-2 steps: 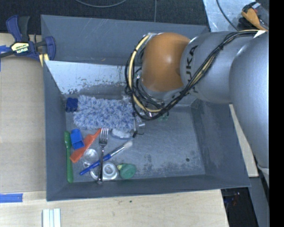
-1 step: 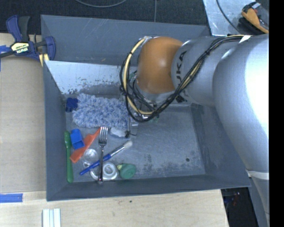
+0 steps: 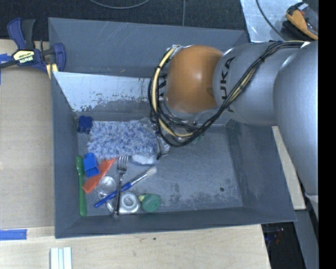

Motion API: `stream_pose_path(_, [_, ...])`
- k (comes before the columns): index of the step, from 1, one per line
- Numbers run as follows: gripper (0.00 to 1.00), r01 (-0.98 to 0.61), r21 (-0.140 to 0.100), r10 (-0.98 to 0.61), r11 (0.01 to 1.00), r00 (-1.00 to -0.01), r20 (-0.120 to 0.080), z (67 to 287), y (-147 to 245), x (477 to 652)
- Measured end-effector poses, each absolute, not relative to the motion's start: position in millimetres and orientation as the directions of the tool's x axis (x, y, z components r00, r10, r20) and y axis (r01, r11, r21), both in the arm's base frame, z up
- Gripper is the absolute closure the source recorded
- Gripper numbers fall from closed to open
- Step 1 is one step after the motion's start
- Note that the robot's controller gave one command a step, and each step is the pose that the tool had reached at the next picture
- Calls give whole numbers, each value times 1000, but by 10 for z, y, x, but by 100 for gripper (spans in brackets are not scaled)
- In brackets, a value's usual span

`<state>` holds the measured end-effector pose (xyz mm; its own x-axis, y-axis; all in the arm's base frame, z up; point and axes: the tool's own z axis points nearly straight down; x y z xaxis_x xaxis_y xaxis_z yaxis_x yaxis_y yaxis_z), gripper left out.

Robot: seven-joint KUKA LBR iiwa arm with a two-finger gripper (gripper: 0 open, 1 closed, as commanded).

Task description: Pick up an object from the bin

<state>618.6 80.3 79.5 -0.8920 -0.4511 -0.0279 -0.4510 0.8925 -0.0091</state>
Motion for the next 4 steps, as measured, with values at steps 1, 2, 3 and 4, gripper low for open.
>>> stream_pose_path(1, [100,-450,-9,-451,893,-892,-28,795,803,6185])
stream_pose_path(2, [100,-450,-8,-450,893,-893,-25,891,800,6172])
stream_pose_path(3, [100,-449,-6,-449,894,-894,-20,1216,796,6153])
stream_pose_path(4, [100,-446,-10,-446,895,-894,-29,1480,794,6176])
